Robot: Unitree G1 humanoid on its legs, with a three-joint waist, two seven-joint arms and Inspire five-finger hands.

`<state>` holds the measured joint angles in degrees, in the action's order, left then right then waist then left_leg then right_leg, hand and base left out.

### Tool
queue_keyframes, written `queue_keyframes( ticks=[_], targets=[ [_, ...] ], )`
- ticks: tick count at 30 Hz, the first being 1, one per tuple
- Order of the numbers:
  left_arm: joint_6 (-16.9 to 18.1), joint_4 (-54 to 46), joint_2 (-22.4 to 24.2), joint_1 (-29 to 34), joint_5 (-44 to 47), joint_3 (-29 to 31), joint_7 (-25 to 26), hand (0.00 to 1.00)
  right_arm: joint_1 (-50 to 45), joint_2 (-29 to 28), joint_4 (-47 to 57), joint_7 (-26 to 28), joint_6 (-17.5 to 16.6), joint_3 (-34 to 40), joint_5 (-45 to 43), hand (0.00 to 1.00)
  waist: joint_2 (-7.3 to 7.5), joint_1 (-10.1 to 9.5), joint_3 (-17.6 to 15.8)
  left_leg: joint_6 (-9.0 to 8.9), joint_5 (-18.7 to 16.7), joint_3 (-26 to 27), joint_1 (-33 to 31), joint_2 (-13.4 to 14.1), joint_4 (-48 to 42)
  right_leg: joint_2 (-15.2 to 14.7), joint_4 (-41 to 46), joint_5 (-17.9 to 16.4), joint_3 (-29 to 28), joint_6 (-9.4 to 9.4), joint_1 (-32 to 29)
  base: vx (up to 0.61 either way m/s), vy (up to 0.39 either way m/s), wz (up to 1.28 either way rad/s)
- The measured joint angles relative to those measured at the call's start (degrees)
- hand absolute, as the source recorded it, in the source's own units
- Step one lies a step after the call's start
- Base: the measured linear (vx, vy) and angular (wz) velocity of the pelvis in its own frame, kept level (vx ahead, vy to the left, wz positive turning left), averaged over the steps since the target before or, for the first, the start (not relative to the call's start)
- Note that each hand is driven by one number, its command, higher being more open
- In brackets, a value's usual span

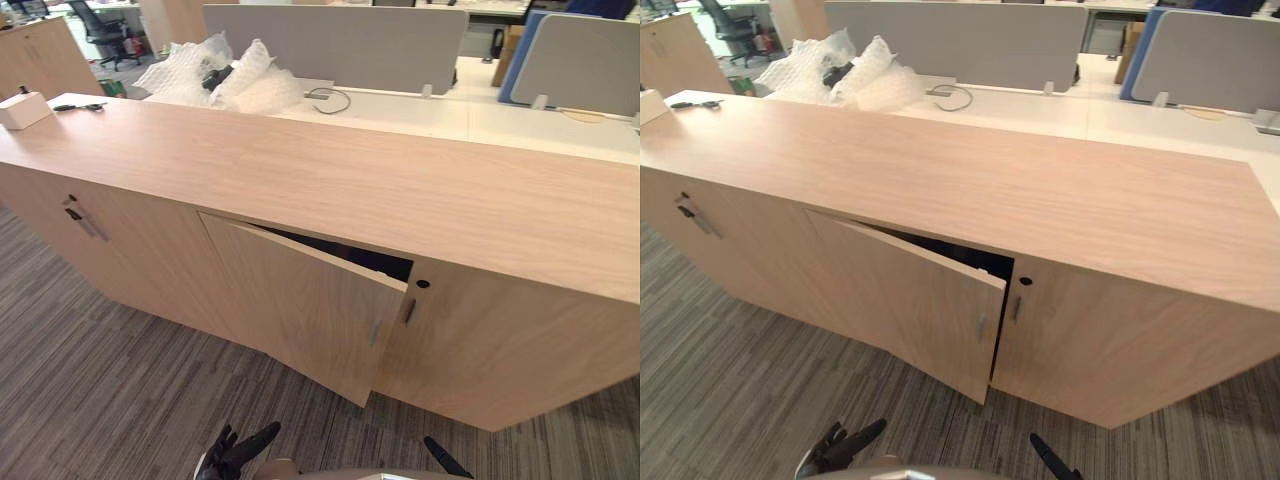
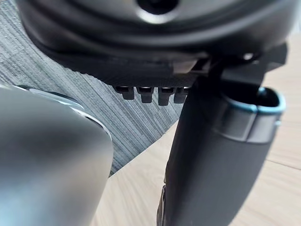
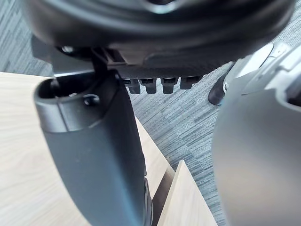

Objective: Walk over to the cabinet, pick up the folder, carry it to the office cabinet, place the folder inside the office cabinet, then close the office cabinet door

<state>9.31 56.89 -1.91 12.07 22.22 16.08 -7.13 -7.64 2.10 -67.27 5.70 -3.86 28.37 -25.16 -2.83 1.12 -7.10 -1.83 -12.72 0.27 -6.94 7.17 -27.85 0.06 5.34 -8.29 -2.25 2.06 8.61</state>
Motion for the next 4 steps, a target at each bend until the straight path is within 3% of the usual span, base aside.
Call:
queue_keyframes(
  ticks=[2,4],
  targets=[
    [0.1,1.6,0.9,-0.1,2.2,1.7,-1.0,1.0,0.0,0.4,0.1,0.0,-0.3,-0.9,0.1,1.0,-0.4,-0.14,0.3,-1.46,-1.3,-4.6,1.5,0.0,3.1,0.9,0.3,0.6,-1.7,0.12,-1.2,-0.08,0.037,-0.49],
    [0.0,2.3,1.3,0.3,4.3,3.6,-1.9,1.0,-0.1,0.5,0.2,0.0,-0.6,-3.7,0.1,1.0,0.27,-0.82,0.6,-1.52,-1.3,-2.4,2.4,0.8,4.6,1.0,-0.2,1.7,-3.7,0.22,-1.7,-0.07,0.051,-0.5]
  ],
)
